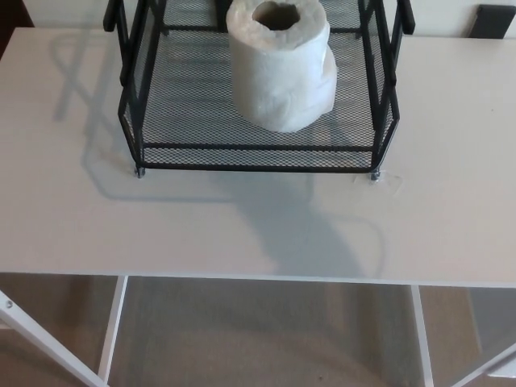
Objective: The robot walks towards a desk on which a file tray is kept in the middle and a toilet paper roll is kept on its right. The robot uses its right hand to hook on finger in the gap of the roll and grabs it, lifts it and places it on the tray.
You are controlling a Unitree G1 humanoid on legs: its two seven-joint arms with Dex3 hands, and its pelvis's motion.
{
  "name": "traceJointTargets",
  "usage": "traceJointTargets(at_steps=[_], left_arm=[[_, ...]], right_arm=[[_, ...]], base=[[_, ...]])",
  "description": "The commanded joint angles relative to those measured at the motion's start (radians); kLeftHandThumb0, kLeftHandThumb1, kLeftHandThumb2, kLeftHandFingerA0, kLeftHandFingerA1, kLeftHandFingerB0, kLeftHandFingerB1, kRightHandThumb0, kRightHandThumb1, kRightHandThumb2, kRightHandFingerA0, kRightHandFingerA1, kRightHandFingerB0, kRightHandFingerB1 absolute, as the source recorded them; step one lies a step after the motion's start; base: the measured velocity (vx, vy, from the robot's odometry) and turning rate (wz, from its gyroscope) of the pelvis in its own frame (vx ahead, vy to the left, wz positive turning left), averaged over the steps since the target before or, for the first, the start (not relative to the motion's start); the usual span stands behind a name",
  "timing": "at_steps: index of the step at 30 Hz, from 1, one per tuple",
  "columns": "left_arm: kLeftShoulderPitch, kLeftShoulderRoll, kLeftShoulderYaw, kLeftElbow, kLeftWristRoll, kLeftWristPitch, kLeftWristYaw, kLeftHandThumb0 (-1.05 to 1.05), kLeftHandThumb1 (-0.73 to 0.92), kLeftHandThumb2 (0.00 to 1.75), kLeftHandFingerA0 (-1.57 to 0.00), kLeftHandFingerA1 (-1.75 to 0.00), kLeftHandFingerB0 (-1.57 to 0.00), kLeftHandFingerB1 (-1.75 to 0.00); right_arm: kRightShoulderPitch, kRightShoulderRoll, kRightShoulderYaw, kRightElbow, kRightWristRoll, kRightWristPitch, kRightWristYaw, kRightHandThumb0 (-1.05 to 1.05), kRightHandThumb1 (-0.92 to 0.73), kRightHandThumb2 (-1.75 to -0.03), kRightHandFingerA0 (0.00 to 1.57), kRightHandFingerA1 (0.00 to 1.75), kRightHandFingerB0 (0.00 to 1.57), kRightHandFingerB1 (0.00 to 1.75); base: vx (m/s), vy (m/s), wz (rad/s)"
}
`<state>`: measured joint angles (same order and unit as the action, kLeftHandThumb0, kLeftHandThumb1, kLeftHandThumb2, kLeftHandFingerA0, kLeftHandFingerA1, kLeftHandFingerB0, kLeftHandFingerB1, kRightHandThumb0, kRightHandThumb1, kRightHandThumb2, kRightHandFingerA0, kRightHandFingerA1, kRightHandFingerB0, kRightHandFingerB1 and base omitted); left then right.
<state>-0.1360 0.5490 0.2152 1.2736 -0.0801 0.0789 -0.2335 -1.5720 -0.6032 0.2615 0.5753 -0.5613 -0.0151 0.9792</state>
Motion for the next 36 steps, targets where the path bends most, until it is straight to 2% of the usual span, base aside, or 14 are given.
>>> traceJointTargets(at_steps=[1, 13, 14, 15, 18, 21, 22, 23, 28, 29, 30, 31, 32, 36], left_arm=[[0.022, 0.028, 0.004, 0.005, 0.016, -0.063, 0.008, -0.93, 0.81, 1.17, -0.28, -0.57, -0.07, -0.24], [0.025, 0.02, 0.012, 0.011, 0.009, -0.066, 0.016, -0.85, 0.77, 1.16, -0.3, -0.57, -0.04, -0.36], [0.026, 0.02, 0.011, 0.007, 0.009, -0.064, 0.012, -0.86, 0.92, 0.74, -0.33, -0.47, -0.11, -0.29], [0.027, 0.018, 0.017, 0.006, 0.002, -0.059, 0.012, -0.86, 0.77, 1.15, -0.3, -0.56, -0.04, -0.36], [0.032, 0.014, 0.031, 0.008, -0.013, -0.061, 0.002, -0.87, 0.92, 0.73, -0.32, -0.47, -0.11, -0.29], [0.026, 0.008, 0.032, 0.008, -0.014, -0.059, 0.007, -0.84, 0.76, 1.14, -0.29, -0.57, -0.04, -0.36], [0.022, 0.003, 0.039, 0.015, -0.02, -0.056, 0.018, -0.88, 0.77, 1.14, -0.31, -0.57, -0.05, -0.37], [0.023, 0.005, 0.027, 0.014, -0.009, -0.057, 0.014, -0.84, 0.76, 1.13, -0.31, -0.57, -0.07, -0.38], [0.041, 0.015, 0.006, 0.0, 0.011, -0.069, 0.006, -0.87, 0.79, 1.15, -0.26, -0.55, -0.06, -0.36], [0.039, 0.013, 0.004, -0.001, 0.013, -0.065, 0.014, -0.88, 0.92, 0.77, -0.32, -0.48, -0.1, -0.29], [0.037, 0.013, 0.006, -0.001, 0.011, -0.061, 0.012, -0.88, 0.92, 0.77, -0.32, -0.48, -0.1, -0.29], [0.035, 0.013, 0.011, -0.001, 0.005, -0.054, 0.012, -0.88, 0.92, 0.76, -0.33, -0.48, -0.11, -0.29], [0.032, 0.012, 0.018, -0.001, -0.002, -0.048, 0.014, -0.87, 0.78, 1.15, -0.3, -0.57, -0.05, -0.36], [0.042, 0.01, 0.021, 0.003, -0.004, -0.064, 0.009, -0.86, 0.78, 1.16, -0.3, -0.58, -0.04, -0.36]], right_arm=[[0.141, -0.392, -0.47, -0.09, 0.248, 0.1, -0.023, -0.72, -0.56, -0.91, 0.21, 0.66, 0.06, 0.42], [1.017, -0.392, -1.265, 0.135, 0.324, -0.015, -0.377, -0.69, -0.63, -0.91, 0.16, 0.5, 0.07, 0.39], [1.076, -0.367, -1.291, 0.167, 0.346, -0.036, -0.423, -0.65, -0.6, -0.9, 0.29, 0.54, 0.11, 0.4], [1.156, -0.3, -1.338, 0.248, 0.411, -0.044, -0.557, -0.63, -0.67, -0.61, 0.47, 0.55, 0.26, 0.3], [1.282, -0.173, -1.38, 0.285, 0.491, -0.139, -0.616, -0.59, -0.71, -0.61, 0.58, 0.7, 0.21, 0.3], [1.335, -0.066, -1.396, 0.255, 0.505, -0.17, -0.671, -0.58, -0.69, -0.61, 0.87, 1.12, 0.21, 0.31], [1.326, -0.027, -1.425, 0.243, 0.52, -0.073, -0.693, -0.66, -0.63, -0.6, 0.46, 0.84, 0.21, 0.28], [1.332, -0.001, -1.426, 0.245, 0.524, -0.026, -0.696, -0.37, -0.43, -1.01, 0.64, 0.93, 0.0, 0.49], [1.366, 0.016, -1.315, 0.321, 0.441, 0.032, -0.756, -0.78, -0.62, -0.95, 0.32, 0.68, 0.08, 0.32], [1.358, 0.036, -1.345, 0.29, 0.459, 0.111, -0.721, -0.68, -0.73, -0.62, 0.25, 0.68, 0.1, 0.28], [1.354, 0.06, -1.35, 0.242, 0.431, 0.175, -0.747, -0.72, -0.56, -0.91, 0.31, 0.71, 0.08, 0.4], [1.333, 0.09, -1.404, 0.212, 0.449, 0.254, -0.779, -0.65, -0.59, -0.58, 1.16, 1.06, 0.18, 0.36], [1.305, 0.118, -1.479, 0.195, 0.491, 0.354, -0.8, -0.67, -0.62, -0.59, 1.19, 1.15, 0.14, 0.37], [1.391, 0.177, -1.486, 0.181, 0.49, 0.409, -0.708, -0.75, -0.54, -0.96, 1.32, 1.07, 0.55, 0.71]], base=[[0.0, 0.0, 0.0], [0.0, 0.0, 0.0], [0.0, 0.0, 0.0], [0.0, 0.0, 0.0], [0.0, 0.0, 0.0], [0.0, 0.0, 0.0], [0.0, 0.0, 0.0], [0.0, 0.0, 0.0], [0.0, 0.0, 0.0], [0.0, 0.0, 0.0], [0.0, 0.0, 0.0], [0.0, 0.0, 0.0], [0.0, 0.0, 0.0], [0.0, 0.0, 0.0]])
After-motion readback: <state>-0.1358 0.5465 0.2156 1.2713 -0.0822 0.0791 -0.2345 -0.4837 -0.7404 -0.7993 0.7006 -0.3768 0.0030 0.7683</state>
